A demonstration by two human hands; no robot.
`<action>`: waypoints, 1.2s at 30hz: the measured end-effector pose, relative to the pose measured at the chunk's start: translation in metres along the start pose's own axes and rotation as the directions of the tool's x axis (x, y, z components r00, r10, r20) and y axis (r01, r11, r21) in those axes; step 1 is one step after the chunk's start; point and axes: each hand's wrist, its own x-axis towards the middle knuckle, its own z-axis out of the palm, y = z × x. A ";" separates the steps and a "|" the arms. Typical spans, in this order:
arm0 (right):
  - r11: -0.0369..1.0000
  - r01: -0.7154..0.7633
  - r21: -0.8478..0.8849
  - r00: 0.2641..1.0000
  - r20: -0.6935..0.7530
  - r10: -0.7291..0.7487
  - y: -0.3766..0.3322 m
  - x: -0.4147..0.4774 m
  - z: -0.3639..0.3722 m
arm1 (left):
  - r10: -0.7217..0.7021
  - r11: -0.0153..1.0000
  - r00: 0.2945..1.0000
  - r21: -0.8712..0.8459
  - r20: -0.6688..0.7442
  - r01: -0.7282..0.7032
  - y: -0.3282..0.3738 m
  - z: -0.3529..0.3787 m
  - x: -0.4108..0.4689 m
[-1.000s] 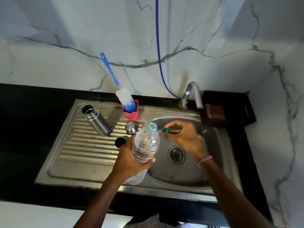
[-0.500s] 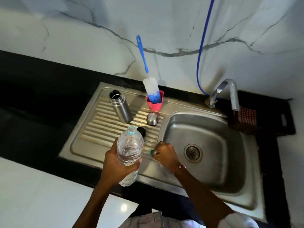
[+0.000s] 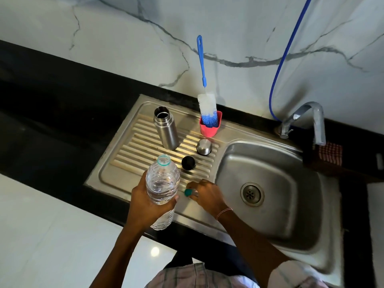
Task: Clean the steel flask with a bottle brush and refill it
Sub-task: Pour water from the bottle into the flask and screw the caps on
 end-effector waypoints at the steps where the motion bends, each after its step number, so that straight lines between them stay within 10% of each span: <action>1: 1.000 0.014 -0.013 1.000 0.008 -0.014 0.000 0.000 0.001 | -0.004 1.000 1.000 -0.003 0.001 0.004 -0.001 -0.001 0.000; 9: 0.959 0.000 0.285 0.999 -0.051 0.015 -0.002 0.000 -0.020 | -0.018 1.000 1.000 0.009 0.010 0.018 -0.004 -0.002 0.006; 16: 0.540 0.081 0.838 0.986 -0.148 0.081 -0.044 -0.026 -0.121 | 0.021 0.999 0.999 -0.030 0.050 -0.020 0.010 0.007 0.018; 29: 0.274 0.173 0.946 0.938 -0.243 0.247 -0.043 -0.060 -0.166 | 0.253 0.964 0.940 -0.146 0.228 -0.224 0.056 0.093 0.032; 36: 0.400 0.105 0.911 0.865 -0.282 0.416 -0.024 -0.087 -0.174 | 0.348 0.937 0.863 -0.117 0.367 -0.328 0.072 0.119 0.028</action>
